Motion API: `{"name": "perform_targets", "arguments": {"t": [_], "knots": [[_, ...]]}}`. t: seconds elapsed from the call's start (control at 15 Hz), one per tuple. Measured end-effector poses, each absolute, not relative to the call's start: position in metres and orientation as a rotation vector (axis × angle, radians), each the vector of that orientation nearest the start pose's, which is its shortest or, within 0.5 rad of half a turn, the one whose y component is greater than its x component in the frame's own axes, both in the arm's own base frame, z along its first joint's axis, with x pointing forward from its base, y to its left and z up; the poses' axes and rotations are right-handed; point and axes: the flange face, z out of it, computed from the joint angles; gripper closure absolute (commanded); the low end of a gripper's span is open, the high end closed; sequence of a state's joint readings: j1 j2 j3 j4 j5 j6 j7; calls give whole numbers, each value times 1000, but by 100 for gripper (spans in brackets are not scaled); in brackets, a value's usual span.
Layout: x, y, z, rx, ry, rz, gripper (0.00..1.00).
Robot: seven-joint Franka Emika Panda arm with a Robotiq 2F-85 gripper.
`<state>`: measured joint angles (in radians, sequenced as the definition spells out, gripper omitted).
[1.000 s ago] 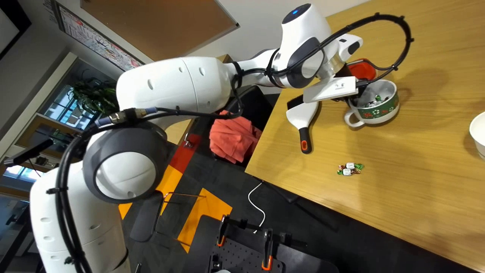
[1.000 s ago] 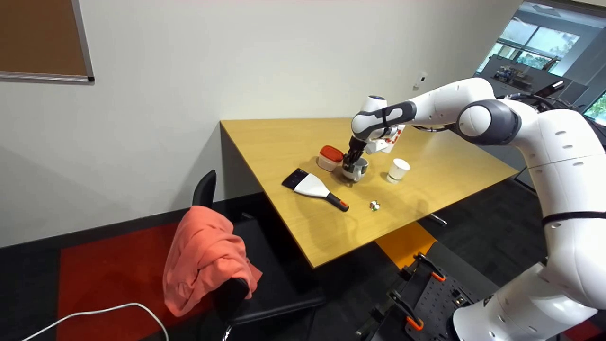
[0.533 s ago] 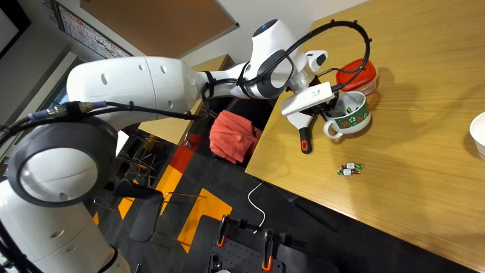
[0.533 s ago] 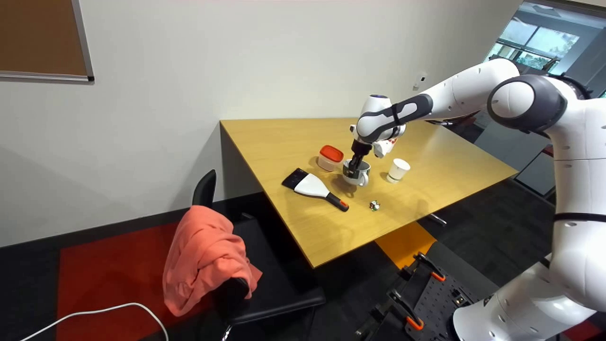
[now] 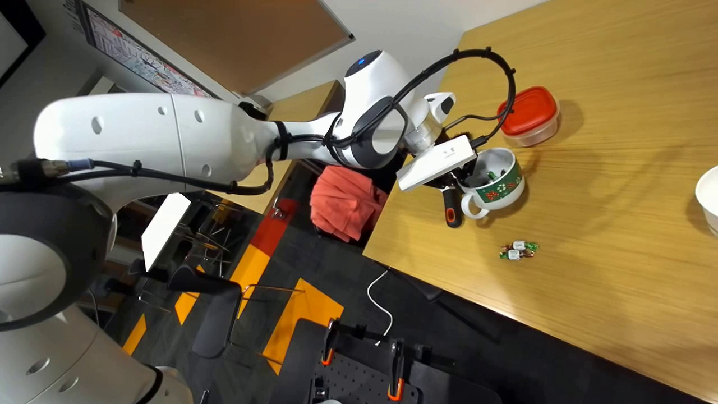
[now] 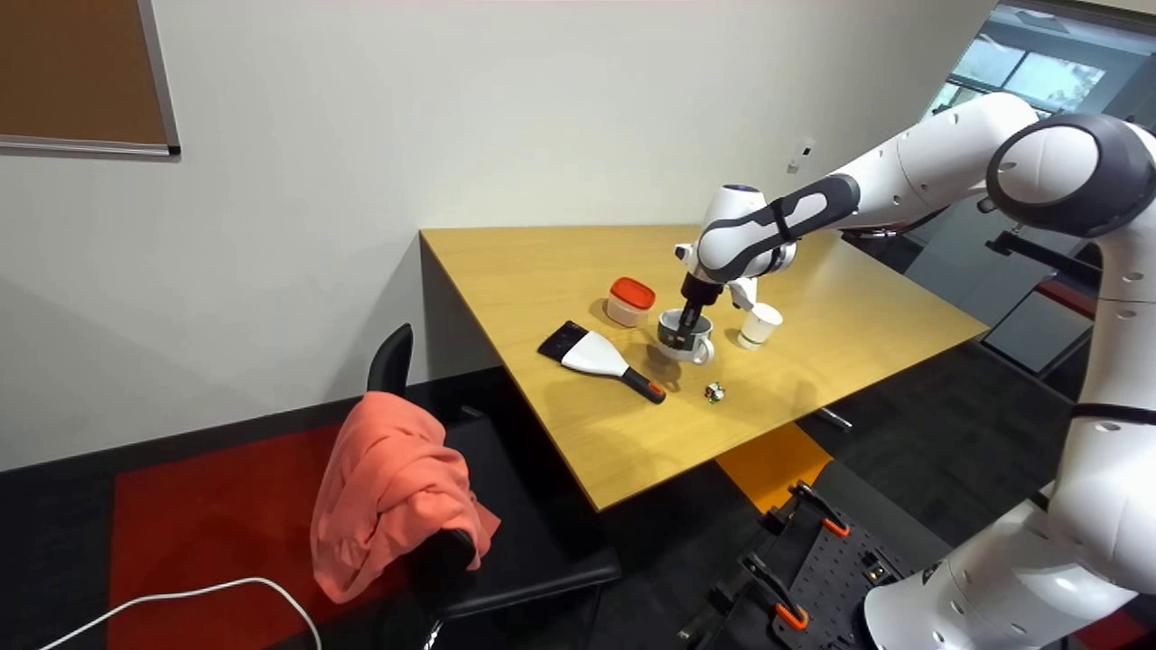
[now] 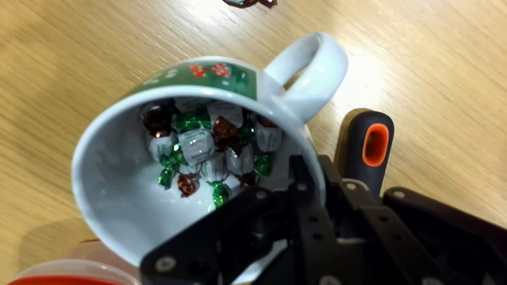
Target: Move the cup
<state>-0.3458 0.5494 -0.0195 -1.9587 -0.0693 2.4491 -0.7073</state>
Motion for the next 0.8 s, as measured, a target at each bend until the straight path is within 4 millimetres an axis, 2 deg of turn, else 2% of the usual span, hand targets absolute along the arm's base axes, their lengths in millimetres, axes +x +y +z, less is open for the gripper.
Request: {"name": "perform_targets", "arguments": {"t": [0.07, 0.2, 0.4, 0.8], "knots": [[570, -218, 187, -3092, -626, 122, 97], [570, -218, 185, -3090, -621, 124, 97], [570, -216, 169, -3096, -620, 98, 97], [570, -198, 148, -3159, -680, -179, 97]]}}
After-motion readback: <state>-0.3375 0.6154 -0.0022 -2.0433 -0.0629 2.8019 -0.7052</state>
